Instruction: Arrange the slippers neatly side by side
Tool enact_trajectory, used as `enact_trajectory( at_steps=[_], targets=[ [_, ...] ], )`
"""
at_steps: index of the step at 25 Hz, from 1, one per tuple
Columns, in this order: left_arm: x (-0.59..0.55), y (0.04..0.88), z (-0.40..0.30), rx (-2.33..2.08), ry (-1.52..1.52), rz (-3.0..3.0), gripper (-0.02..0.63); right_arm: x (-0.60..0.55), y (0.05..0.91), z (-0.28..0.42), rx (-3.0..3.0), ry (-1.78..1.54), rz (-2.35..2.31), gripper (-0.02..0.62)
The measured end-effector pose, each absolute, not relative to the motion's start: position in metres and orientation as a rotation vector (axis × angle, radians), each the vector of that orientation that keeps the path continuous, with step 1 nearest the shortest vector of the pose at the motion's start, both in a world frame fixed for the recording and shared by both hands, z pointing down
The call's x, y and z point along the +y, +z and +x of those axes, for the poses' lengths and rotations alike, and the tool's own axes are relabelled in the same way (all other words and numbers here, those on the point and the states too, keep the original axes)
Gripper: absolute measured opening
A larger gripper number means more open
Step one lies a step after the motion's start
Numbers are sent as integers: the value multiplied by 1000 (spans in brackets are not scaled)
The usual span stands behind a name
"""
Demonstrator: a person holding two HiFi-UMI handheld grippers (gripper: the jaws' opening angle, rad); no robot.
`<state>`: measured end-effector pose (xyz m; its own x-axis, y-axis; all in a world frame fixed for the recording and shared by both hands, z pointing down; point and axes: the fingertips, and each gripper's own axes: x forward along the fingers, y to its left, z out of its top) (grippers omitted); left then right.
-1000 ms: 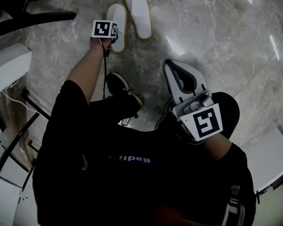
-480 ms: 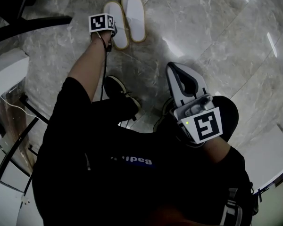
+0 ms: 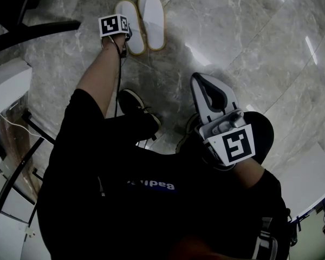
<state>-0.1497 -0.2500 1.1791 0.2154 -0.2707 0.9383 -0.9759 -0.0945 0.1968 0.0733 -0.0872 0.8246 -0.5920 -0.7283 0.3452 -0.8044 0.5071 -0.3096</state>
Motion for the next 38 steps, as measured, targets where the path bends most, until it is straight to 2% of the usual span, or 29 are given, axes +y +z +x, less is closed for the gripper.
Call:
enact_trajectory(
  at_steps=[8, 14, 21, 28, 38],
  targets=[
    [-250, 1180, -142, -1188, 976, 1622, 18, -90, 823, 75, -2558, 623, 1366, -2],
    [-249, 1171, -140, -1176, 1005, 1668, 111, -92, 820, 73, -2563, 608, 1375, 0],
    [-249, 1139, -151, -1155, 1128, 1789, 117, -94, 809, 47, -2558, 621, 1333, 0],
    [-237, 1045, -140, -1067, 1243, 1919, 117, -83, 743, 21, -2510, 699, 1282, 0],
    [-152, 872, -162, -948, 1379, 1946, 117, -40, 565, 24, -2438, 689, 1214, 0]
  ],
)
